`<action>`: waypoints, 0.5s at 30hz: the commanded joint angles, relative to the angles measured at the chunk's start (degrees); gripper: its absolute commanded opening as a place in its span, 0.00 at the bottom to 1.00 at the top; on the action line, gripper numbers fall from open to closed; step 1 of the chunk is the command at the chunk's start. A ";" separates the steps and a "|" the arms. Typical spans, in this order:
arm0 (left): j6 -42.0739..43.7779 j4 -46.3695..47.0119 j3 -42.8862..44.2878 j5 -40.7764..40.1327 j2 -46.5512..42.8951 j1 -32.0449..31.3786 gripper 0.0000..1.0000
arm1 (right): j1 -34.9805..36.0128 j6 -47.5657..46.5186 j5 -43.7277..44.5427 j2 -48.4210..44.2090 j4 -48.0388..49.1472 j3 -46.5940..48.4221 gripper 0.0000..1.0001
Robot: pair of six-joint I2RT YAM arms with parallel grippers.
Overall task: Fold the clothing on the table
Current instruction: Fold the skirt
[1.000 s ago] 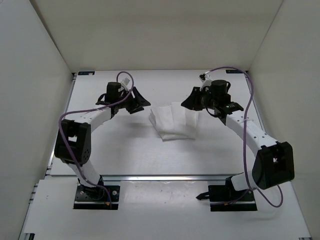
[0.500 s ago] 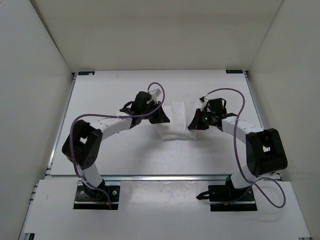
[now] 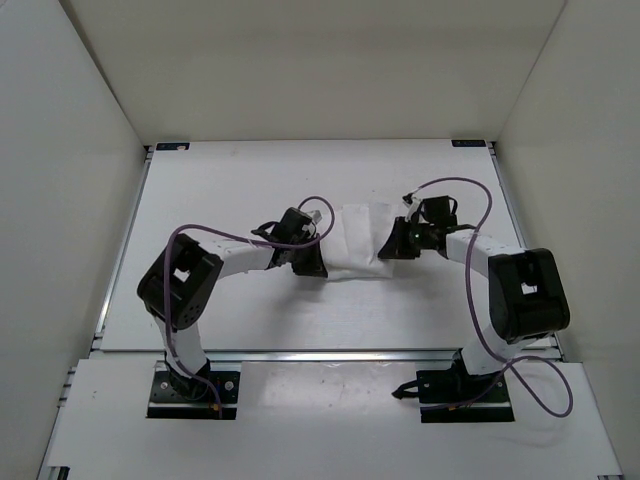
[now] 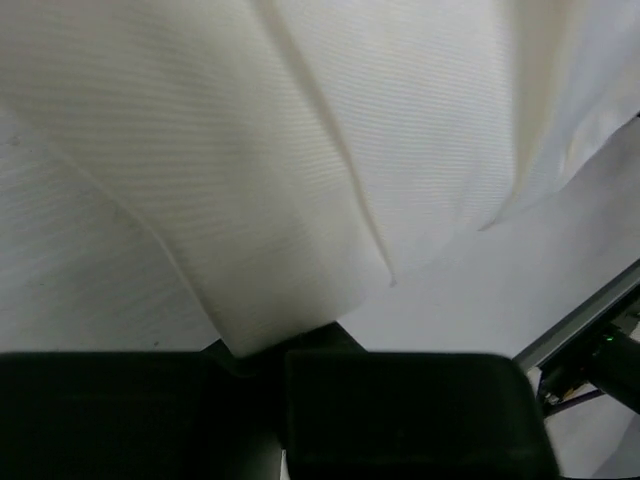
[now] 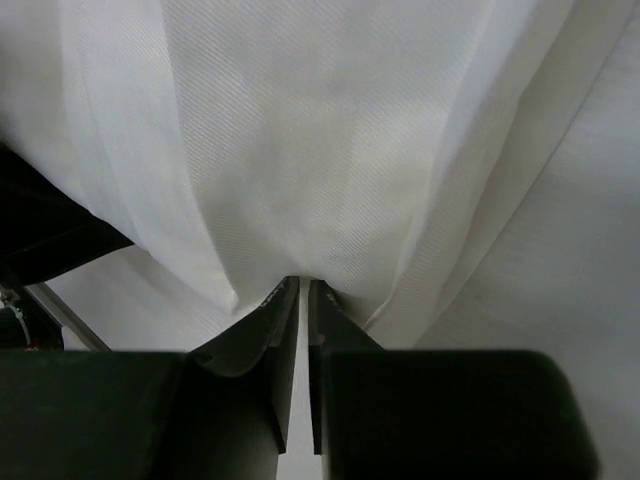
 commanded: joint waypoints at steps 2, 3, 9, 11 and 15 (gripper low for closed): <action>1.49 -1.48 3.19 1.27 -7.58 1.04 0.20 | -3.16 -0.79 -2.96 -4.81 -0.40 4.92 0.15; 1.93 -1.23 3.10 1.89 -9.77 1.57 0.34 | -3.60 -0.62 -4.10 -6.73 0.03 5.70 0.24; 8.85 -12.53 3.88 -7.56 -22.61 4.64 0.98 | -0.71 -3.16 2.73 -13.60 -2.42 9.66 0.72; 12.29 -18.59 5.72 -15.02 -24.90 4.73 0.99 | 0.09 -4.74 6.59 -13.61 -4.78 11.50 0.74; 16.60 -31.16 10.04 -23.40 -26.04 10.61 0.99 | -0.25 -4.75 10.83 -10.71 -11.19 13.88 0.75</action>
